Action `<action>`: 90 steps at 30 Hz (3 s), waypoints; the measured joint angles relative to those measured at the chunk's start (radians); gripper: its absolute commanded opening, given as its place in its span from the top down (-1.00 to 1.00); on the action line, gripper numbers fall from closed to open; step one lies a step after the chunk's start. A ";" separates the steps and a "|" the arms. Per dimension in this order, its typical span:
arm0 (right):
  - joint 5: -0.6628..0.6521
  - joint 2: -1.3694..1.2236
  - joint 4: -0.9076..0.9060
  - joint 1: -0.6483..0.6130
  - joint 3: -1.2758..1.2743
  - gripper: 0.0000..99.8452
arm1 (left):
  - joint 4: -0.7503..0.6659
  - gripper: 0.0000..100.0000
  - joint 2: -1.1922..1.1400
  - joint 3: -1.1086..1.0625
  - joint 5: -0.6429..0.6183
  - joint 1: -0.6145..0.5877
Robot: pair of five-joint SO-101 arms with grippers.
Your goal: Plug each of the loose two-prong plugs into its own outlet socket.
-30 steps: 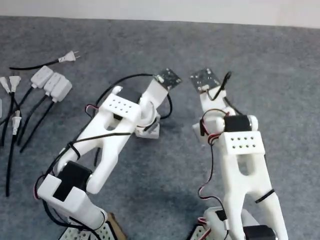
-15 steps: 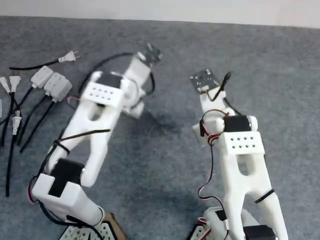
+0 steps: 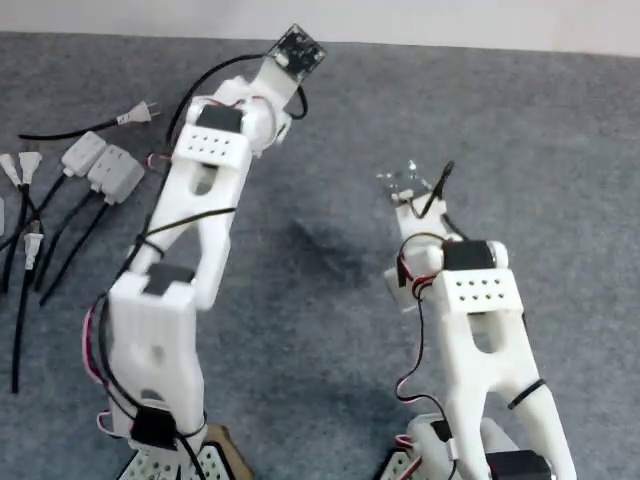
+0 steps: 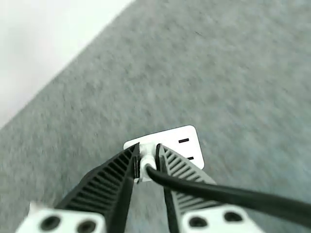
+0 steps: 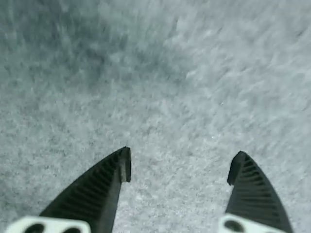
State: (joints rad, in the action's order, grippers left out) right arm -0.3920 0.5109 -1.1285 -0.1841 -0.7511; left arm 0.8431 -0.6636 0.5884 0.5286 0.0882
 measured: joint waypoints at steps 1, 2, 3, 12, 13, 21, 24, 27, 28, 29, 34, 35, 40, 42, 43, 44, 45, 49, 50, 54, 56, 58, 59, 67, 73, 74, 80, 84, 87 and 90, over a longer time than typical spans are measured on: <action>0.000 0.000 0.008 0.002 -0.009 0.37 | 0.000 0.99 -0.063 0.072 0.009 0.000; 0.000 0.000 0.018 0.000 -0.021 0.37 | 0.000 0.98 -0.123 0.149 0.023 0.002; 0.000 0.000 0.028 0.000 -0.028 0.37 | 0.000 0.98 -0.184 0.226 0.035 0.002; 0.000 0.000 0.043 0.000 -0.034 0.37 | 0.173 0.44 -0.580 0.830 0.052 0.008; 0.000 0.000 0.043 0.000 -0.034 0.37 | 0.218 0.45 -0.586 0.881 0.052 0.011; 0.000 0.000 0.014 -0.003 -0.034 0.37 | 0.496 0.47 -0.535 1.020 -0.176 -0.012; 0.000 0.000 -0.003 -0.023 -0.034 0.37 | 0.635 0.47 -0.437 1.020 -0.287 -0.074; 0.000 0.000 -0.011 -0.020 -0.034 0.37 | 0.781 0.47 -0.351 1.022 -0.315 -0.157; 0.000 0.000 -0.020 -0.021 -0.034 0.37 | 0.822 0.47 -0.339 1.025 -0.318 -0.187; 0.000 0.000 -0.031 -0.031 -0.034 0.37 | 0.861 0.47 -0.333 1.026 -0.318 -0.219; -0.011 0.000 -0.077 -0.077 -0.034 0.37 | 0.910 0.47 -0.328 0.994 -0.245 -0.393; -0.012 0.000 -0.084 -0.078 -0.034 0.37 | 0.910 0.47 -0.327 0.980 -0.232 -0.425; -0.015 0.000 -0.138 -0.107 0.020 0.37 | 0.910 0.47 -0.325 0.908 -0.213 -0.559; -0.015 0.000 -0.155 -0.132 0.040 0.37 | 0.910 0.47 -0.327 0.825 -0.213 -0.582; -0.015 0.000 -0.158 -0.147 0.043 0.37 | 0.910 0.47 -0.328 0.787 -0.213 -0.585; -0.015 0.000 -0.161 -0.163 0.044 0.37 | 0.910 0.47 -0.328 0.756 -0.213 -0.585; -0.015 0.000 -0.164 -0.178 0.044 0.37 | 0.910 0.47 -0.328 0.733 -0.213 -0.580; -0.002 0.000 -0.166 -0.215 0.044 0.37 | 0.858 0.47 -0.328 0.674 -0.213 -0.600; 0.002 0.000 -0.166 -0.216 0.044 0.37 | 0.844 0.47 -0.328 0.666 -0.212 -0.608; 0.003 0.000 -0.166 -0.219 0.044 0.37 | 0.822 0.47 -0.327 0.660 -0.164 -0.621; 0.006 0.000 -0.166 -0.219 0.044 0.37 | 0.822 0.47 -0.327 0.658 -0.158 -0.620; 0.006 0.000 -0.166 -0.219 0.044 0.37 | 0.822 0.47 -0.327 0.644 -0.158 -0.620; 0.008 0.000 -0.166 -0.219 0.044 0.37 | 0.822 0.47 -0.327 0.635 -0.158 -0.620; 0.009 0.000 -0.166 -0.219 0.044 0.37 | 0.822 0.47 -0.393 0.628 -0.109 -0.545; 0.009 0.000 -0.166 -0.219 0.044 0.37 | 0.819 0.48 -0.416 0.631 -0.107 -0.523; 0.009 0.000 -0.166 -0.219 0.044 0.37 | 0.818 0.48 -0.419 0.631 -0.107 -0.523; 0.009 0.000 -0.175 -0.219 0.044 0.37 | 0.815 0.55 -0.450 0.641 -0.098 -0.511; 0.009 0.000 -0.175 -0.219 0.044 0.37 | 0.867 0.75 -0.483 0.643 -0.051 -0.479; 0.009 0.000 -0.175 -0.219 0.044 0.37 | 0.904 0.72 -0.493 0.638 -0.051 -0.443; 0.009 0.000 -0.175 -0.219 0.044 0.37 | 0.910 0.68 -0.506 0.632 -0.051 -0.404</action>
State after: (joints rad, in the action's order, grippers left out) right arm -0.3828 0.5109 -1.3034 -0.4035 -0.7066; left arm 1.7530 -1.1699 1.2206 0.4780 -0.3153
